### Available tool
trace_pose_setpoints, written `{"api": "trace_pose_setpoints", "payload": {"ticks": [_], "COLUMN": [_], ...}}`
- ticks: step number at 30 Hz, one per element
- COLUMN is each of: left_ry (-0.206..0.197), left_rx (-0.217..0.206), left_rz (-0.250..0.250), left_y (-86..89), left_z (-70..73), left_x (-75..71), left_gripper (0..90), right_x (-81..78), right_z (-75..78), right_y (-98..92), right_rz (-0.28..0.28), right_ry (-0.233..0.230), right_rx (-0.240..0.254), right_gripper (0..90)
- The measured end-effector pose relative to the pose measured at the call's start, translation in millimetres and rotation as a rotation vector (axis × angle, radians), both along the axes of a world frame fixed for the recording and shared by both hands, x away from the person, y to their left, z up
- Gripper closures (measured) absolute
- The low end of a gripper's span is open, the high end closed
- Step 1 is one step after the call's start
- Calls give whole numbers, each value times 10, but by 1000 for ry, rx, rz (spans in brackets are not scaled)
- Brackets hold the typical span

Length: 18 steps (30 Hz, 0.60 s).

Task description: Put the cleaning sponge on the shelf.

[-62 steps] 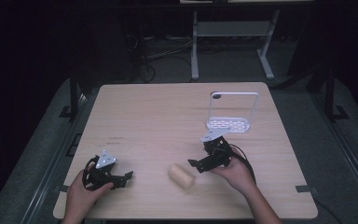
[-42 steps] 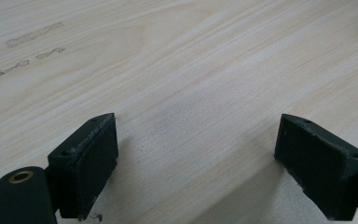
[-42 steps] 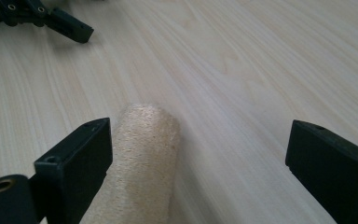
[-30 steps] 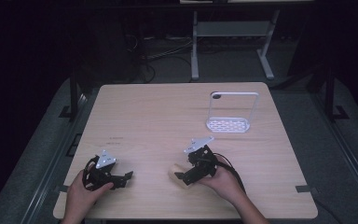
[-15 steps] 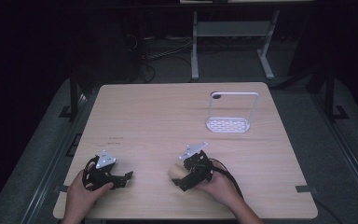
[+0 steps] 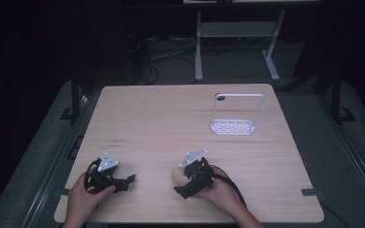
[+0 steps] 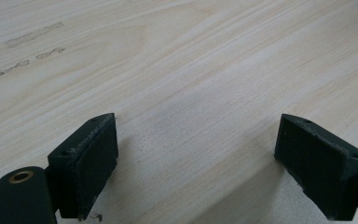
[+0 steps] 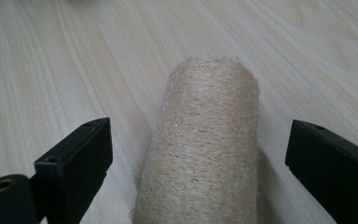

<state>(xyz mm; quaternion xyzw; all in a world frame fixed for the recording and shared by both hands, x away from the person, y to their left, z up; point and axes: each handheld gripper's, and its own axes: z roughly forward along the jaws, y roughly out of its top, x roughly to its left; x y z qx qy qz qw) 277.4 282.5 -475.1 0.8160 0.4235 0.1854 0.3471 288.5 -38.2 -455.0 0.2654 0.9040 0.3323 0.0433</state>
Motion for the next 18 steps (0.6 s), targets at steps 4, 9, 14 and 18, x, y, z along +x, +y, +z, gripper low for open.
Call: {"api": "trace_pose_setpoints", "payload": {"ticks": [4, 9, 14, 18], "left_ry": [0, 0, 0, 0], "left_rx": [0, 0, 0, 0], "left_rz": [0, 0, 0, 0], "left_y": [0, 0, 0, 0], "left_z": [0, 0, 0, 0], "left_x": [0, 0, 0, 0], "left_gripper": [127, 127, 127, 127], "right_x": [-4, -5, -5, -9], "right_z": [-12, -6, -4, -2], "right_y": [8, 0, -11, -15], "right_rz": [-1, 0, 0, 4], "right_ry": [-1, -5, -4, -2], "right_rx": [-11, -11, -15, -21], "right_gripper": [78, 156, 231, 320]}}
